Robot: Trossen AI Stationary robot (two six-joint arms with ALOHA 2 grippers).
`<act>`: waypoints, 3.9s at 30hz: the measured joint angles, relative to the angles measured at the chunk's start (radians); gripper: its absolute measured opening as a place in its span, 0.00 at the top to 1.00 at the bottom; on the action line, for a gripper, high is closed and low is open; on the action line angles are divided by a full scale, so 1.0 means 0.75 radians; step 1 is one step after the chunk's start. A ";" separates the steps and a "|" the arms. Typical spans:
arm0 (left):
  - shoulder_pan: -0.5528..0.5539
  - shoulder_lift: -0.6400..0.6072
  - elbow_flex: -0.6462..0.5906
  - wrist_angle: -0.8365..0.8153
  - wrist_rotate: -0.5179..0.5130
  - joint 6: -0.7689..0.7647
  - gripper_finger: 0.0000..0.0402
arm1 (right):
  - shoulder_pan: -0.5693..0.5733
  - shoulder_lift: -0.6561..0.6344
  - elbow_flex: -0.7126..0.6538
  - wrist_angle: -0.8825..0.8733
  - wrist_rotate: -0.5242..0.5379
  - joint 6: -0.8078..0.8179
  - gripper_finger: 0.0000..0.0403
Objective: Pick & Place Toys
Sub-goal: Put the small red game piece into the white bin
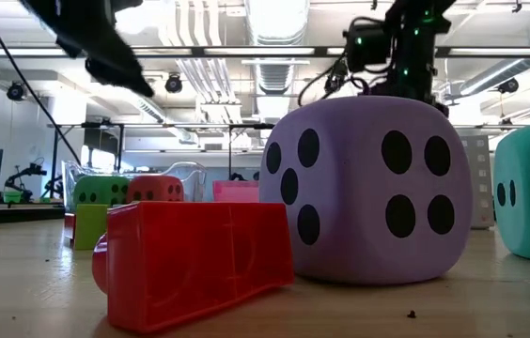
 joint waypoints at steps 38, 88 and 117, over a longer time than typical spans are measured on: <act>-0.106 0.615 -0.002 0.045 0.315 0.582 0.18 | 0.799 0.003 0.035 0.421 0.385 0.156 0.20; -0.109 0.670 0.018 0.086 0.375 0.484 0.67 | 0.799 0.012 -0.031 0.939 0.391 -0.116 0.20; -0.062 0.078 0.075 1.106 0.314 -0.021 0.67 | 1.070 0.013 -0.057 1.994 0.561 -1.552 0.20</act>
